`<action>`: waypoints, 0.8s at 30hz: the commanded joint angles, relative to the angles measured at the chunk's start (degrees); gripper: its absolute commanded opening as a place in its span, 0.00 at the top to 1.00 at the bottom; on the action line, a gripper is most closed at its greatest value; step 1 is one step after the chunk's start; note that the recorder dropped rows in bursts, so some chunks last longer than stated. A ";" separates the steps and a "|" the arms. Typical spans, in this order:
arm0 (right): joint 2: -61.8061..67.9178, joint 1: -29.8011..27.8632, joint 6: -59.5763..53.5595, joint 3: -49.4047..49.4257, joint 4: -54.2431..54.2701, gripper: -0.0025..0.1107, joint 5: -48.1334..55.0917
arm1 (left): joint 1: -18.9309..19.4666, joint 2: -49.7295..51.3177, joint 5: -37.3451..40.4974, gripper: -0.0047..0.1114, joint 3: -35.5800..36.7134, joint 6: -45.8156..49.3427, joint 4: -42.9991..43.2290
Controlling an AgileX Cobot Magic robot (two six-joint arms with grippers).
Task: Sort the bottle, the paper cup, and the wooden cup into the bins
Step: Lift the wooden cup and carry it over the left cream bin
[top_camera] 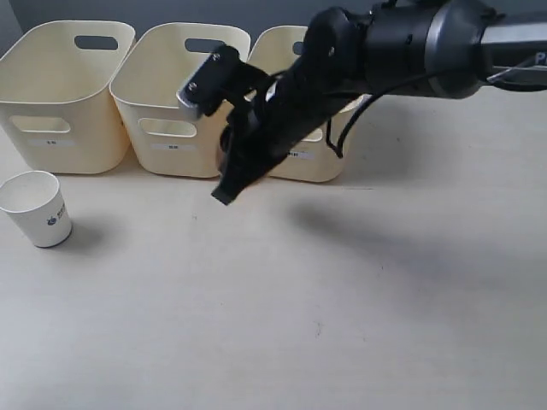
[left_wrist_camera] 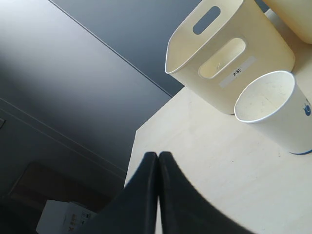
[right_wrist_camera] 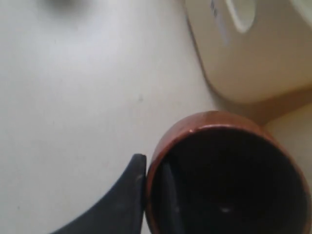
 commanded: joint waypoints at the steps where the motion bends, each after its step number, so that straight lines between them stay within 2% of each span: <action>1: -0.89 2.66 -2.84 -7.24 1.52 0.98 -4.38 | -0.04 0.19 -0.75 0.96 -0.17 -0.48 0.14; 4: 0.80 3.72 -5.74 -13.57 2.41 0.98 -8.13 | -0.04 0.19 -0.75 0.96 -0.17 -0.48 0.14; 8: 5.76 3.72 -8.26 -24.05 5.38 0.98 -8.04 | -0.04 0.19 -0.75 0.96 -0.17 -0.48 0.14; 17: 24.92 3.40 -17.76 -52.45 15.33 0.98 -4.40 | -0.04 0.19 -0.75 0.96 -0.17 -0.48 0.14; 24: 38.88 3.36 -20.39 -69.63 15.44 0.98 0.11 | -0.04 0.19 -0.75 0.96 -0.17 -0.48 0.14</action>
